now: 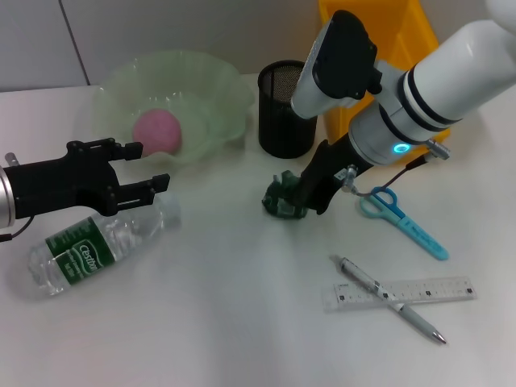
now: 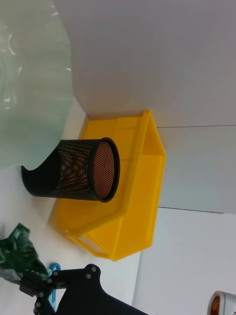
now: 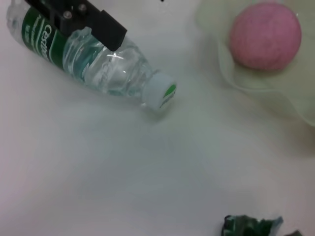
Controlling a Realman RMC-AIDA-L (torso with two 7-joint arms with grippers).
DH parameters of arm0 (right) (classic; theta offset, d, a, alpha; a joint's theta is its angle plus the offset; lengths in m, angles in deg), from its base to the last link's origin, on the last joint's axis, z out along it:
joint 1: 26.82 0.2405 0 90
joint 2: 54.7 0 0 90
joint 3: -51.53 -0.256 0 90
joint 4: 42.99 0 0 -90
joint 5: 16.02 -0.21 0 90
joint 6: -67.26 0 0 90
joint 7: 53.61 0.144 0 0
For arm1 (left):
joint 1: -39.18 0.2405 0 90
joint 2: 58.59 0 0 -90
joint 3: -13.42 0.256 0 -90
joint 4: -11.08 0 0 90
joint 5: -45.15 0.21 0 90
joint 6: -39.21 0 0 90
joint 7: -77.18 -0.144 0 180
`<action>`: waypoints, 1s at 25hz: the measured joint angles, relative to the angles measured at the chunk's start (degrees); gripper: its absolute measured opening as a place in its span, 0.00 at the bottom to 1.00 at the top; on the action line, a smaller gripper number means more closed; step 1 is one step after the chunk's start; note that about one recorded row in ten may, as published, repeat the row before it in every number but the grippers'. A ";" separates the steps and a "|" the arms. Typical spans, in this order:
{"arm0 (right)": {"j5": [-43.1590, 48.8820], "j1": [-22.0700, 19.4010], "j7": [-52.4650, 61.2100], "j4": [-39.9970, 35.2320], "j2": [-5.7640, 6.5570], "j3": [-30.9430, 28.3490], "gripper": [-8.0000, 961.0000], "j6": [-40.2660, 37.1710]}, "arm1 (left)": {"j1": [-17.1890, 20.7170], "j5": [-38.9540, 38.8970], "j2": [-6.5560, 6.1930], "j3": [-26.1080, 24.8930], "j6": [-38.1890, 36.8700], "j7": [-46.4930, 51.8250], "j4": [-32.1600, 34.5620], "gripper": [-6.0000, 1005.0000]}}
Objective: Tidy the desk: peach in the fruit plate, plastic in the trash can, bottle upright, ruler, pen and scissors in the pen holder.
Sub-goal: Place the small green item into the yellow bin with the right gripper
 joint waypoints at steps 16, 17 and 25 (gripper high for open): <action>-5.77 -7.83 0.66 -15.18 0.11 -0.71 0.01 -0.65 | 0.23 0.00 -0.21 -0.01 0.00 -0.03 0.00 0.70; -5.77 -7.83 0.66 -15.18 0.11 -0.71 0.01 -0.65 | 0.23 0.00 -0.21 -0.01 0.00 -0.03 0.00 0.70; -8.06 -13.60 1.62 -26.61 0.01 -2.85 0.01 -0.89 | 0.71 0.01 -0.40 -0.02 0.00 -0.11 0.00 0.70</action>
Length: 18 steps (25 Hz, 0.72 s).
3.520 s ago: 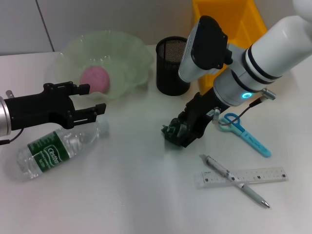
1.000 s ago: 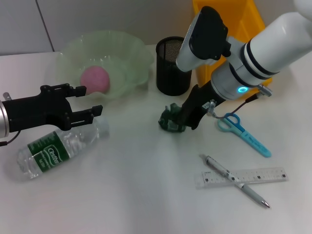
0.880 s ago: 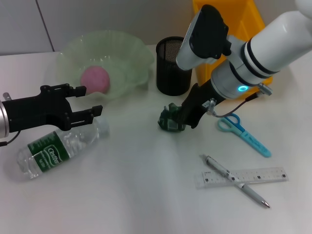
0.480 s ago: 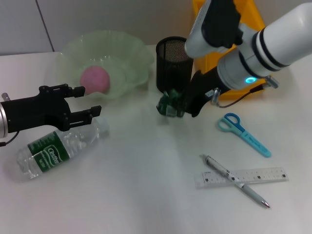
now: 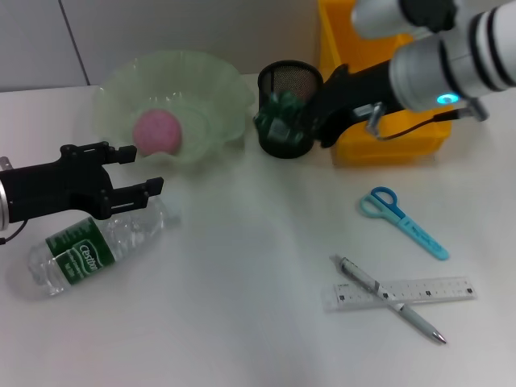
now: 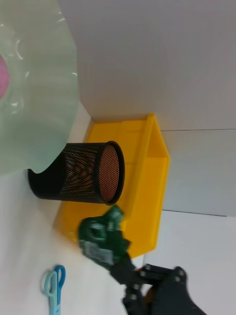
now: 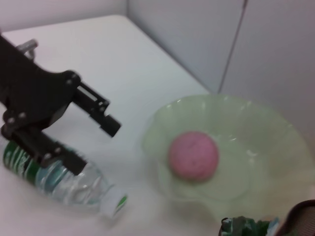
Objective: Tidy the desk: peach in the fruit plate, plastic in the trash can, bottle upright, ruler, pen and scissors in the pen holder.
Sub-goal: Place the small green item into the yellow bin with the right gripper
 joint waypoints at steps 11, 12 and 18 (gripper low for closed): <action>-0.25 -8.39 5.42 -12.21 -0.10 -0.41 0.01 8.50 | 0.43 -0.05 -0.04 -0.05 -0.01 -0.69 0.04 0.70; -0.26 -9.04 5.85 -12.92 -0.09 -0.41 0.01 9.36 | 0.43 -0.03 -0.04 -0.06 0.00 -0.70 0.03 0.70; -0.36 -11.48 7.09 -14.34 -0.08 -1.29 0.02 11.32 | 0.42 0.00 0.04 -0.08 0.00 -0.71 0.00 0.70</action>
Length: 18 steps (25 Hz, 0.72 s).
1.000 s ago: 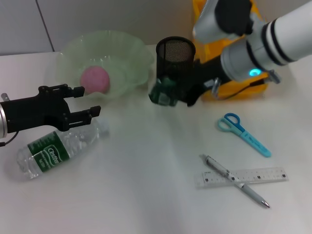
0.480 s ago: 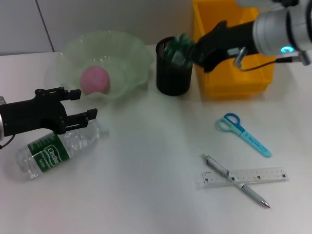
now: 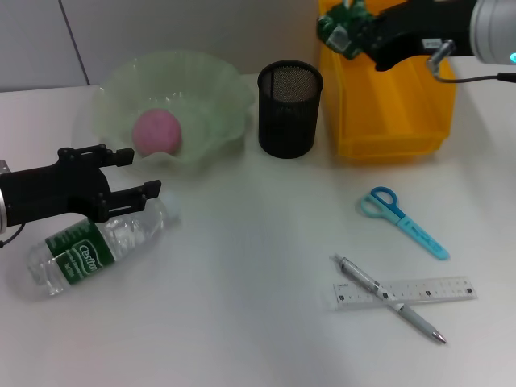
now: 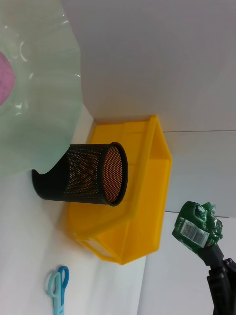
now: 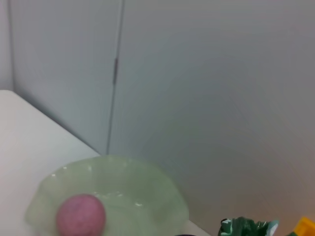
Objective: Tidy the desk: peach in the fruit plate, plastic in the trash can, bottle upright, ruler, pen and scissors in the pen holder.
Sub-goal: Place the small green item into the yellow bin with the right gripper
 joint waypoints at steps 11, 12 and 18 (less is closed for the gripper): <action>0.64 -2.71 1.58 2.38 0.00 -4.98 0.04 2.75 | -0.01 -0.02 0.03 0.00 0.03 0.26 0.06 0.70; 0.67 -2.74 1.59 2.96 0.03 -5.44 0.04 3.02 | -0.03 -0.02 0.03 0.00 0.07 0.26 0.06 0.70; 0.73 -2.15 1.38 6.85 0.25 -7.37 0.05 4.57 | -0.31 0.00 0.07 0.00 0.58 0.30 0.01 0.70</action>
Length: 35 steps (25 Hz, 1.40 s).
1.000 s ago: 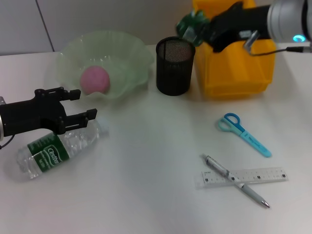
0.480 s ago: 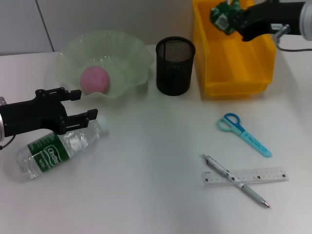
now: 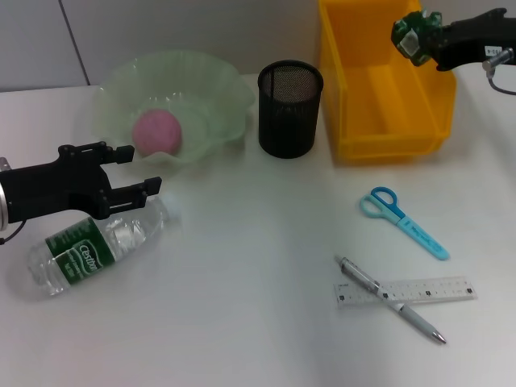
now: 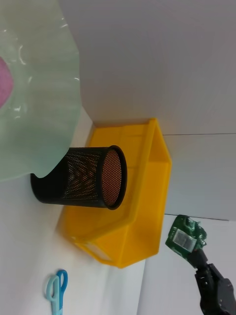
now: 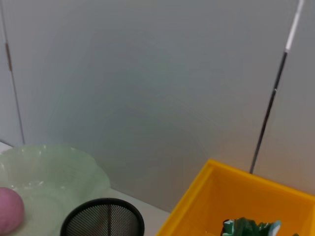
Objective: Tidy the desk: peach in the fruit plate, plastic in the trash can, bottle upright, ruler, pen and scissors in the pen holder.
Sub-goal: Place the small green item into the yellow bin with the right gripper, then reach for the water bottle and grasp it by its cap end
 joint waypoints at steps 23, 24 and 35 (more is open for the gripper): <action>0.06 6.36 -0.86 8.80 0.05 0.36 0.44 2.74 | 0.30 -0.42 0.04 -0.14 0.11 1.04 0.76 0.70; -0.35 6.31 -0.72 8.45 0.05 0.53 0.47 2.38 | 0.31 -0.37 -0.02 -0.08 0.00 1.65 1.04 0.70; -21.17 5.73 -14.90 9.49 0.27 -0.08 0.53 -9.08 | 0.94 -0.40 0.02 -0.21 -0.41 9.52 3.22 0.70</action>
